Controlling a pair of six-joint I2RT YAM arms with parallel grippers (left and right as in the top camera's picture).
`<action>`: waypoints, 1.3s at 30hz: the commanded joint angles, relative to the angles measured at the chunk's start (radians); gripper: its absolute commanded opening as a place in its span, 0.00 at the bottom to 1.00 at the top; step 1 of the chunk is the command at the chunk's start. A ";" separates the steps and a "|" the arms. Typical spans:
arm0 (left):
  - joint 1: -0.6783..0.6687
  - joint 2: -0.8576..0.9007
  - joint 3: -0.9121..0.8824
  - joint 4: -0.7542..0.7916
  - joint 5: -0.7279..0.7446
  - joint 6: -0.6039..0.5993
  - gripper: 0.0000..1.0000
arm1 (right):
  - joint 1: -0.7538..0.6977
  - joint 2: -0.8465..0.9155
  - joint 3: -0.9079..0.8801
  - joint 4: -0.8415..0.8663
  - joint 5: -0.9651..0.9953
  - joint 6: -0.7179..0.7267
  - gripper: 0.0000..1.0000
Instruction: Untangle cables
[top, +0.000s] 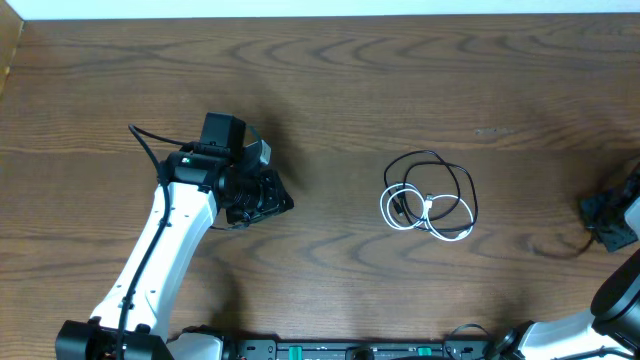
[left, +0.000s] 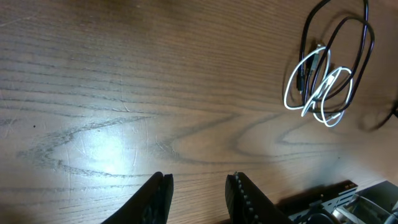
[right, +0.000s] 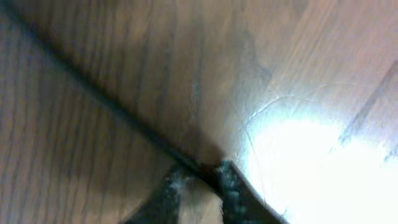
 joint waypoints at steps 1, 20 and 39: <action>-0.002 0.002 -0.008 -0.004 -0.010 0.024 0.33 | -0.014 0.172 -0.157 -0.040 -0.055 0.008 0.01; -0.002 0.002 -0.008 -0.015 -0.010 0.024 0.33 | -0.014 0.102 0.231 -0.001 -0.700 -0.130 0.01; -0.002 0.002 -0.008 -0.006 -0.010 0.024 0.33 | 0.135 -0.154 0.359 -0.454 -0.663 -0.599 0.01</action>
